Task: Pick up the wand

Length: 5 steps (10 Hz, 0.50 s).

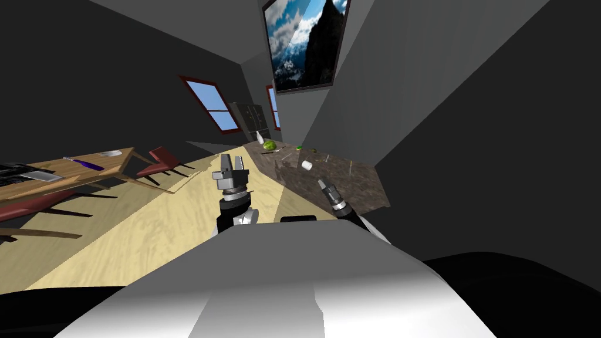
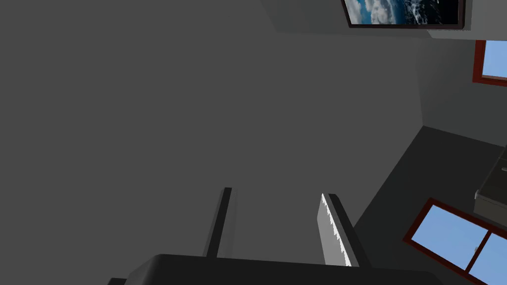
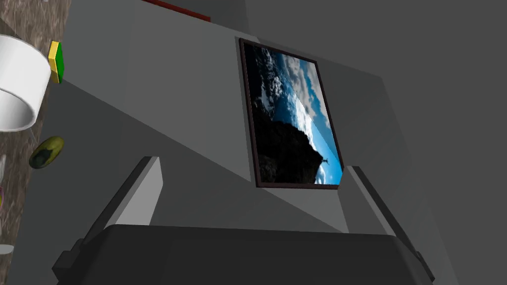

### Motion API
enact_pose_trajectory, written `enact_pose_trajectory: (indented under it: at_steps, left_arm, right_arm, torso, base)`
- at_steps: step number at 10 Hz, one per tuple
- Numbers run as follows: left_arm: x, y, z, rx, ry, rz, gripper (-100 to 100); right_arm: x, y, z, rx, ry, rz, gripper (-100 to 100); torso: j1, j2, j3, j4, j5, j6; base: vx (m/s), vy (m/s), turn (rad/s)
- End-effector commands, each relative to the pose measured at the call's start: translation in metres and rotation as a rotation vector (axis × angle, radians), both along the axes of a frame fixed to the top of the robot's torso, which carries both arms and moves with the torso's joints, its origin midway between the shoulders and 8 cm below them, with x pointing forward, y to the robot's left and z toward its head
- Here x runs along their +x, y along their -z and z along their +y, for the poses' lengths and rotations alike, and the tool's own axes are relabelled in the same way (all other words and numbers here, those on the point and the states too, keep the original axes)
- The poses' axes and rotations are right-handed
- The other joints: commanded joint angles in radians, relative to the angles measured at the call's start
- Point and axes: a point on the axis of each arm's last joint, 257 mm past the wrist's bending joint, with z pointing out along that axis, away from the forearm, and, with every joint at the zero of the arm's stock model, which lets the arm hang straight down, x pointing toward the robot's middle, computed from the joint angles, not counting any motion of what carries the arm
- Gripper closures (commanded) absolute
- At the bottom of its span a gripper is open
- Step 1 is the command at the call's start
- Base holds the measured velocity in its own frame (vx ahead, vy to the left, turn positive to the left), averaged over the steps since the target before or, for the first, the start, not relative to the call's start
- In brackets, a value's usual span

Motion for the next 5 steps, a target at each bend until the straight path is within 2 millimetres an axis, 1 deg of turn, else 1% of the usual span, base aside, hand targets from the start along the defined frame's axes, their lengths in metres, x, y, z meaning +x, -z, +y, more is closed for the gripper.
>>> enact_pose_trajectory:
  at_steps: [1, 2, 3, 4, 5]
  left_arm:
    - [0.0, 0.0, 0.0, 0.0, 0.0, 0.0, 0]
    - [0.0, 0.0, 0.0, 0.0, 0.0, 0.0, 0]
    - [0.0, 0.0, 0.0, 0.0, 0.0, 0.0, 0]
    - [0.0, 0.0, 0.0, 0.0, 0.0, 0.0, 0]
    - [0.0, 0.0, 0.0, 0.0, 0.0, 0.0, 0]
  right_arm:
    - [-0.007, 0.01, 0.003, -0.025, -0.03, 0.029, -100]
    - [-0.017, 0.028, 0.01, -0.023, -0.056, 0.082, -100]
    - [-0.019, 0.032, 0.01, -0.045, -0.069, 0.087, -100]
    - [-0.02, 0.033, 0.01, -0.051, -0.073, 0.089, -100]
    - [-0.032, 0.054, 0.015, -0.06, -0.104, 0.15, -100]
  torso:
    - [0.0, 0.0, 0.0, 0.0, 0.0, 0.0]
    - [-0.001, 0.0, 0.0, 0.0, 0.0, 0.0]
    - [0.001, -0.001, 0.0, 0.0, 0.0, 0.0]
    - [0.0, -0.001, -0.001, 0.0, 0.0, 0.0]
    - [-0.003, -0.002, -0.001, 0.0, 0.0, 0.001]
  base:
    - [-0.031, 0.076, 0.075]
    - [-0.02, 0.11, 0.175]
    - [-0.008, 0.102, 0.097]
    - [-0.005, 0.046, -0.014]
    - [-0.005, 0.083, 0.184]
